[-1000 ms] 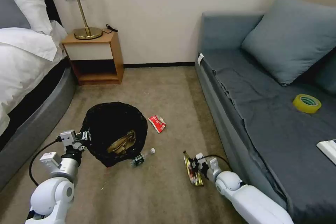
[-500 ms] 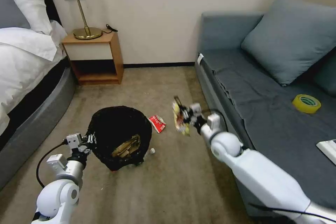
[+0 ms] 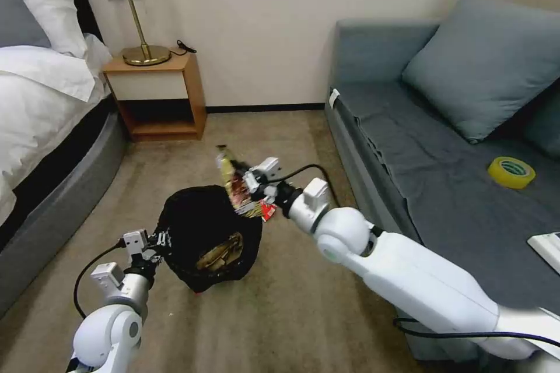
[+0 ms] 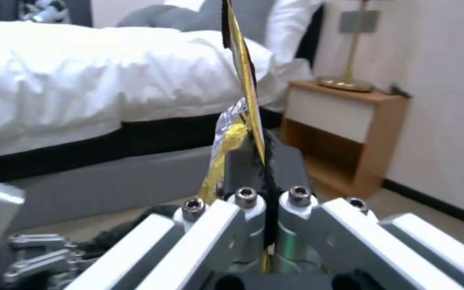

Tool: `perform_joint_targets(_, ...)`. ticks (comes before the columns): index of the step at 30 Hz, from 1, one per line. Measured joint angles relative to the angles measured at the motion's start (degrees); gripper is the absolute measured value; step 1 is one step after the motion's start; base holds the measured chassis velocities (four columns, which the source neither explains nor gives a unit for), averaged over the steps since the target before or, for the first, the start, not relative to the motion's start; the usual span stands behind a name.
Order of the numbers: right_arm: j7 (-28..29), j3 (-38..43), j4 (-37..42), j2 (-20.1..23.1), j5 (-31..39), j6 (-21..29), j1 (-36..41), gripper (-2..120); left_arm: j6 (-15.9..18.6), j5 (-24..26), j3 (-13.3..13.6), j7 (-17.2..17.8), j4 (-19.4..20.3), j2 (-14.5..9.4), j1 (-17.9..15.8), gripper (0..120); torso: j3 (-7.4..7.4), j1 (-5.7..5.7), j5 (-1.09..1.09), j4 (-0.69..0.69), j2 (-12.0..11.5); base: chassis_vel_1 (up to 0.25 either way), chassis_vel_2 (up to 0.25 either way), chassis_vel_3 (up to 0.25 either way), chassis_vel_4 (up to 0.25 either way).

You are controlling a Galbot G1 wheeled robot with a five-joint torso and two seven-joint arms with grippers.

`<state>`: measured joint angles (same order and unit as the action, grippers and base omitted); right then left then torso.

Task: Pick up the trash bin, then pick up the garbage on the floor and place it into the trash bin.

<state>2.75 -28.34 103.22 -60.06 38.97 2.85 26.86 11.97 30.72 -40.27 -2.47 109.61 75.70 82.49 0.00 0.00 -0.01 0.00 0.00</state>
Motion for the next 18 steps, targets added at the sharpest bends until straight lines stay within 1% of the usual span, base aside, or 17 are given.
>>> perform_joint_targets(3,-0.9,-3.1,-2.1,-2.4,-1.1,-0.5,-1.0,0,0.4,0.3,-0.2,-0.2,0.4,0.0,0.3,6,0.0,0.0,0.0,0.0,0.0,0.0,0.0,0.0,0.0)
perform_joint_targets(5,-1.5,-4.7,-2.3,-2.8,-1.3,-0.6,-1.1,0,0.4,0.4,-0.4,-0.3,0.6,0.0,0.3,6,0.0,0.0,0.0,0.0,0.0,0.0,0.0,0.0,0.0)
perform_joint_targets(10,-2.1,-7.1,-3.1,-3.5,-3.2,-0.9,0.5,0,0.6,0.9,-0.5,-0.3,1.3,0.3,0.6,6,0.0,0.0,0.0,0.0,0.0,0.0,0.0,0.0,0.0)
perform_joint_targets(18,-2.8,-7.3,-4.6,-3.0,-5.7,-1.1,3.1,0,0.8,1.2,-0.5,-0.3,2.3,0.1,1.2,6,0.0,0.0,0.01,0.0,0.0,0.0,0.0,0.0,0.0)
